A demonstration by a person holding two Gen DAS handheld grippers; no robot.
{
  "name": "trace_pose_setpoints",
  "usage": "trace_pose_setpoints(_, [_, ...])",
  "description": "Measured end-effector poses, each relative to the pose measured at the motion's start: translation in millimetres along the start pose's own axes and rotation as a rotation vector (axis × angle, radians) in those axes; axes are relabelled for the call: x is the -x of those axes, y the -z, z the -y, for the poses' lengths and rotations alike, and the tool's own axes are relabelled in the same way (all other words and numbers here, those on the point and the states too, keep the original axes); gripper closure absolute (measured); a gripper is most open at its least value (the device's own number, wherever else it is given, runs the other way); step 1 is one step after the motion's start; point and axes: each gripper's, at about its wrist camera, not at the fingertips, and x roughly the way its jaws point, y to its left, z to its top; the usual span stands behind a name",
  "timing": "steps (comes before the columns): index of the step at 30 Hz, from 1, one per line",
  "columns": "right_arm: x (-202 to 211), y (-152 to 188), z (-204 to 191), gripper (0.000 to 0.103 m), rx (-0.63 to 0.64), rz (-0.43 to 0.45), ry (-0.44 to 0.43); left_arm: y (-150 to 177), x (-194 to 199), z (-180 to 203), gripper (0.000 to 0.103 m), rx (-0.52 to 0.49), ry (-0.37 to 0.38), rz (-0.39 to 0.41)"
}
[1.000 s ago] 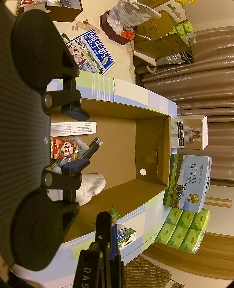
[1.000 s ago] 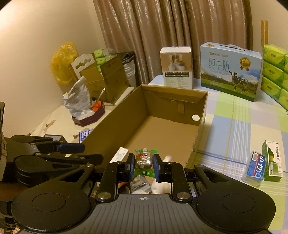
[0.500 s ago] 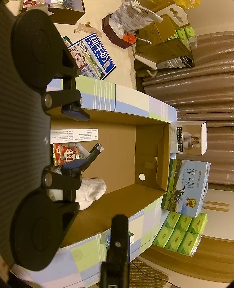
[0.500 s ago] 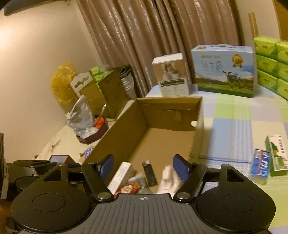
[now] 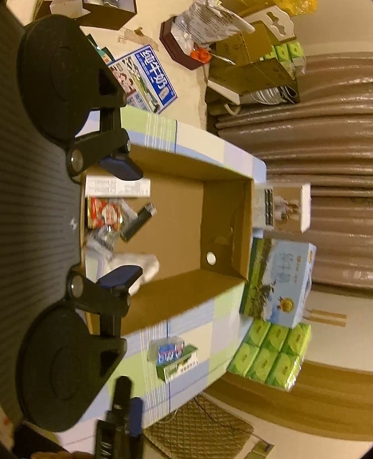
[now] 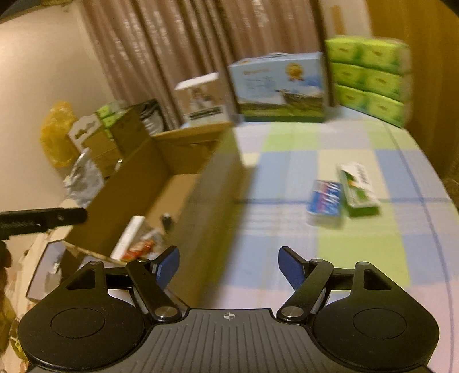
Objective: Organize objects
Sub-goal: 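Move both tools back toward the blue box and green medicine box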
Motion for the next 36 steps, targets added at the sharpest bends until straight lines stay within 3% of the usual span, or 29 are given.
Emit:
trace_pose_setpoints(6, [37.2, 9.2, 29.6, 0.02, -0.035, 0.045, 0.063, 0.6, 11.0, 35.7, 0.022, -0.015, 0.052, 0.022])
trace_pose_setpoints(15, [84.0, 13.3, 61.7, 0.01, -0.071, 0.109, 0.137, 2.7, 21.1, 96.1, 0.004, -0.045, 0.121, 0.043])
trace_pose_setpoints(24, [110.4, 18.7, 92.2, 0.004, -0.136, 0.144, 0.168, 6.7, 22.7, 144.4, 0.001, -0.084, 0.142, 0.041])
trace_pose_setpoints(36, [127.2, 18.3, 116.3, 0.002, -0.177, 0.176, 0.194, 14.6, 15.0, 179.9, 0.001, -0.111, 0.164, 0.023])
